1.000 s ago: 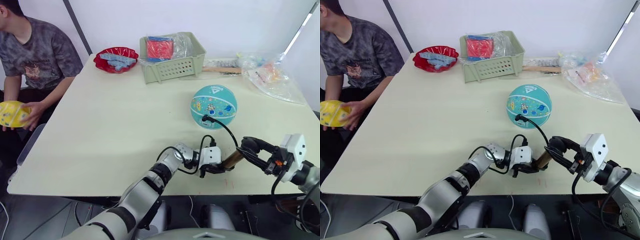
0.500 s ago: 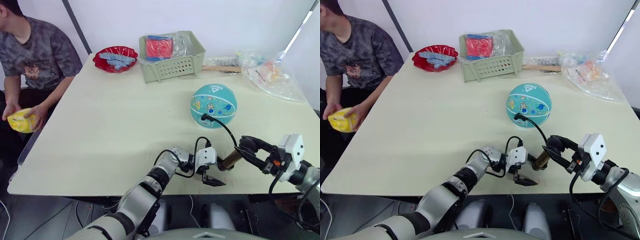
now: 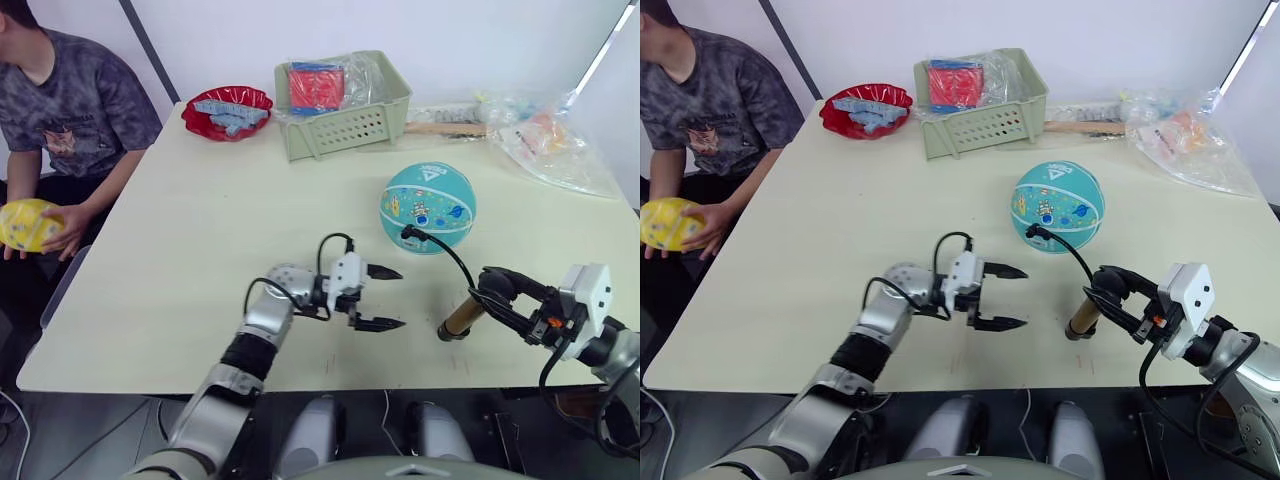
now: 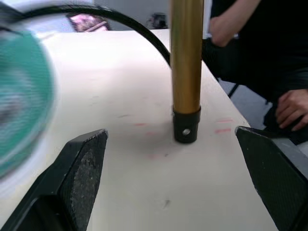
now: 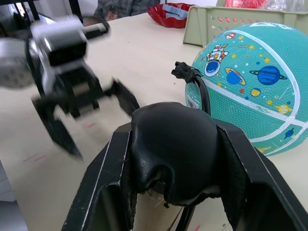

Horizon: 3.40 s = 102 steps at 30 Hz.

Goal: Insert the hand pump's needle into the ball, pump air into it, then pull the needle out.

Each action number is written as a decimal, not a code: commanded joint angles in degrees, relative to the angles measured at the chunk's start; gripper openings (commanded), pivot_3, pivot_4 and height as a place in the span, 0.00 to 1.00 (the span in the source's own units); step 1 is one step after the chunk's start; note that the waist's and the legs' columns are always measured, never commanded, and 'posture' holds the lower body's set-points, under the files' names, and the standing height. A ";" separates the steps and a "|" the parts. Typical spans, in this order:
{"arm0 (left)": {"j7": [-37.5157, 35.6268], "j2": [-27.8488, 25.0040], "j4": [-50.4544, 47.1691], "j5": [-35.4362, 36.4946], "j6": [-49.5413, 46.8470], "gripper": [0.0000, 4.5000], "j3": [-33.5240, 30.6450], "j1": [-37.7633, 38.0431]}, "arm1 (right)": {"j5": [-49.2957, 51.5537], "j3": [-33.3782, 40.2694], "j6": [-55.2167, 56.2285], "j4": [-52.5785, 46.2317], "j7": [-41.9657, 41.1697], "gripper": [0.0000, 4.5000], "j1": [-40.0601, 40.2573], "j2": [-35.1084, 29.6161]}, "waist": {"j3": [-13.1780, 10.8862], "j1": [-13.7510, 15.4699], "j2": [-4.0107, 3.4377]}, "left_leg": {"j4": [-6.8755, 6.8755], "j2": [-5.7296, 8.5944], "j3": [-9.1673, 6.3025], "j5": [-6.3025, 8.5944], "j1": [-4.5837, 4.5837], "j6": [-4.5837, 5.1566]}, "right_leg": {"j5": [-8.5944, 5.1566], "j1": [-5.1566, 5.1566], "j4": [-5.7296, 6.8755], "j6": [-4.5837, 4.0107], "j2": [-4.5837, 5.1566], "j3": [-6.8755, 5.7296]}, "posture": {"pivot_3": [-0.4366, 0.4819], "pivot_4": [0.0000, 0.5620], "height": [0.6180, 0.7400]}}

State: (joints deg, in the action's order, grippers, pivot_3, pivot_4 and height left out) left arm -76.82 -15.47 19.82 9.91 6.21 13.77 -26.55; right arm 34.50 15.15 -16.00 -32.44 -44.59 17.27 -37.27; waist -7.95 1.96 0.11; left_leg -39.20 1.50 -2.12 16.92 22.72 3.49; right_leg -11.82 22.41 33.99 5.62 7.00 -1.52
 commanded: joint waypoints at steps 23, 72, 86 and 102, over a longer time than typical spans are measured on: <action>-1.84 -19.20 -26.07 20.20 -15.58 1.00 -13.32 10.66 | 3.35 12.99 -3.81 1.30 -1.78 0.36 -3.24 -7.65 | -1.06 -0.96 -0.31 | 0.00 0.17 0.13 -0.24 0.04 -0.38 | 0.03 0.17 0.34 0.07 -0.13 0.27 | 0.48 0.27 0.98; -0.40 -17.81 -29.03 18.27 -9.75 1.00 -9.06 14.43 | -51.61 -22.59 50.86 44.11 2.46 0.36 -27.97 -11.08 | -1.39 -2.43 -0.15 | -0.04 0.17 0.57 -0.43 -0.36 -0.64 | 0.06 0.27 0.91 -0.02 -0.25 0.85 | 0.48 0.27 0.98; -0.42 -17.77 -27.33 16.95 -5.97 1.00 -8.53 16.00 | -48.29 -27.55 42.21 51.18 -6.22 0.36 -33.90 -7.24 | -1.29 -2.31 0.07 | -0.04 0.14 0.53 -0.44 -0.43 -0.67 | 0.08 0.21 0.91 -0.06 -0.28 0.83 | 0.48 0.27 0.98; 0.78 -16.86 -27.41 16.86 -6.63 1.00 -8.32 15.17 | -39.20 -22.94 48.81 44.78 -6.36 0.98 -30.65 -10.43 | -1.36 -2.63 -0.05 | -0.03 0.15 0.58 -0.45 -0.38 -0.68 | 0.10 0.28 0.92 -0.04 -0.27 0.87 | 0.48 0.27 0.98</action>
State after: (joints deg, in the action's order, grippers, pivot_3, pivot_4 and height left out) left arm -76.11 -32.35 -6.18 26.45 -0.53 5.22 -10.84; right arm -7.43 -10.40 31.73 15.90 -50.78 -13.67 -46.54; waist -9.31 -0.66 0.05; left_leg -39.23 1.65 -1.53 16.47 22.33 2.81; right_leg -11.72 22.69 34.92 5.59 6.73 -0.64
